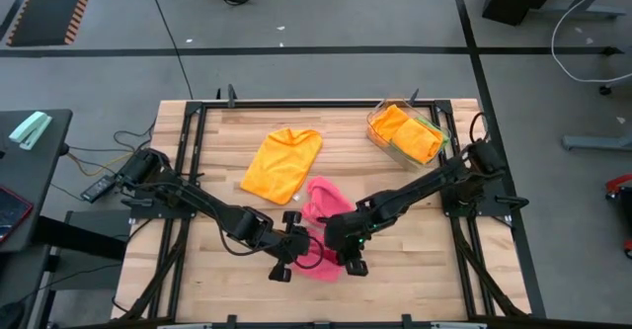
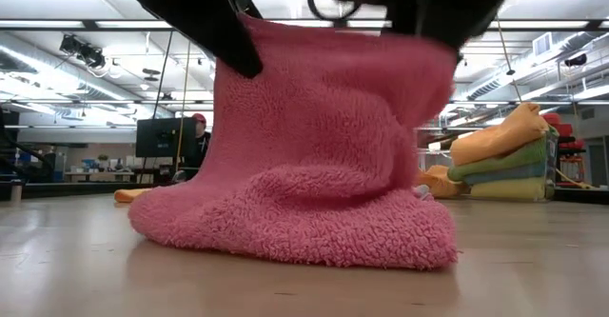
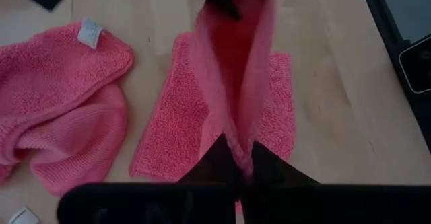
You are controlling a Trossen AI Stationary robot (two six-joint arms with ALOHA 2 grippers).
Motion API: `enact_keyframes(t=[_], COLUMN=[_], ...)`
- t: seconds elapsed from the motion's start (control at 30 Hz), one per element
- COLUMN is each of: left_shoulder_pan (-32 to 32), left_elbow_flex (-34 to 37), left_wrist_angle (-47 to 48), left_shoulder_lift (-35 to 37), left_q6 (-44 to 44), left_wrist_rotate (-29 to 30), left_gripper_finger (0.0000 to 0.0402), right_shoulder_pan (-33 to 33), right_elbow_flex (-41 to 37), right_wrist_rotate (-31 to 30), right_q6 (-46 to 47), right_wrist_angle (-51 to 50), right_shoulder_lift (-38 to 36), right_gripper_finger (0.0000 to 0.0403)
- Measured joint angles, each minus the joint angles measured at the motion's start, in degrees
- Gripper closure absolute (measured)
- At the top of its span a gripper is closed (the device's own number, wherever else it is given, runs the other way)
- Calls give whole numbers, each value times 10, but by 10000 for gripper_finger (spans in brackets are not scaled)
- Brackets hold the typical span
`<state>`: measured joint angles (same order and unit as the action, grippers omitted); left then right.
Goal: Fold microfiber towels
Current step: Fold the left pink towel
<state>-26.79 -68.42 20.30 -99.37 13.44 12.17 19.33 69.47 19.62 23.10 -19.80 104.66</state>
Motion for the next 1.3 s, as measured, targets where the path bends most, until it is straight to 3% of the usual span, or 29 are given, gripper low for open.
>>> enact_keyframes(t=[0.13,0.37,0.63,0.87,1.0,1.23,1.3], left_shoulder_pan=[0,-2,-2,-2,-2,-2,-2], left_elbow_flex=[0,0,1,1,1,1,1], left_wrist_angle=[2,7,7,7,10,10,11], left_shoulder_lift=[0,0,0,0,0,0,0], left_q6=[9,10,4,3,3,9,9], left_wrist_rotate=[-1,-15,-20,-32,-32,-30,-30], left_gripper_finger=[387,394,385,386,389,385,386], right_shoulder_pan=[14,58,62,50,48,49,49], right_elbow_flex=[35,48,48,41,28,20,21], right_wrist_rotate=[-19,-146,-149,-154,-154,-195,-197], right_q6=[-17,-68,-139,-296,-339,-341,-337], right_wrist_angle=[-29,-37,-70,-123,-115,-96,-97], right_shoulder_lift=[-1,-2,-2,-2,-2,-2,-2], right_gripper_finger=[302,297,262,244,267,385,394])
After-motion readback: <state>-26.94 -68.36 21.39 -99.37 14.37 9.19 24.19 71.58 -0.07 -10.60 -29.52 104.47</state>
